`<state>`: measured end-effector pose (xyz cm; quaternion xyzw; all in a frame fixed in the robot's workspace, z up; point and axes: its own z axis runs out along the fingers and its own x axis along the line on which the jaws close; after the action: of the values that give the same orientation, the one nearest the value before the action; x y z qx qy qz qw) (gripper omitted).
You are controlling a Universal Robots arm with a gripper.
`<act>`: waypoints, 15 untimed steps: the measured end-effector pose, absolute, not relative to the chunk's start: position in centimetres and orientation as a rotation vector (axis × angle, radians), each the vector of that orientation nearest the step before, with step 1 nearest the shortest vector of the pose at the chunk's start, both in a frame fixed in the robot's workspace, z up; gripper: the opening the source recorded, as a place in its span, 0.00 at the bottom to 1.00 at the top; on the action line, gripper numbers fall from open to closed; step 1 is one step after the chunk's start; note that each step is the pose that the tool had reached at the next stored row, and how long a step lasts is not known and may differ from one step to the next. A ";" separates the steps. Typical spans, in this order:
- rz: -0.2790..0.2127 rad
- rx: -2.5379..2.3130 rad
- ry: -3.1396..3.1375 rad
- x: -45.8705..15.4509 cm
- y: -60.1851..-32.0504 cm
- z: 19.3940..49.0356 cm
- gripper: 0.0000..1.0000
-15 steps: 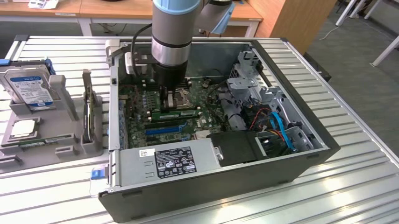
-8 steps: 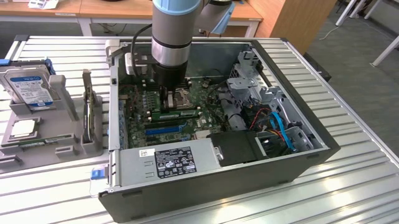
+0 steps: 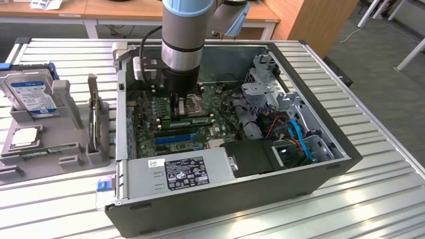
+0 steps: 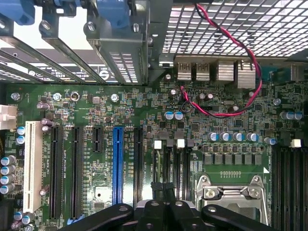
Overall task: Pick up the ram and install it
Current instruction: 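Press down the ram until it locks into place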
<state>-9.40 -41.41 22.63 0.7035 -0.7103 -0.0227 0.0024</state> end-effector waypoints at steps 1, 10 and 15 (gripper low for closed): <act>-0.071 2.207 -2.228 -9.4 -41.4 22.6 0.10; -0.071 2.207 -2.228 -9.4 -41.4 22.5 0.10; -0.072 2.207 -2.228 -9.4 -41.4 22.5 0.10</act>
<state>-9.40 -41.42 22.51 0.7036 -0.7103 -0.0228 0.0023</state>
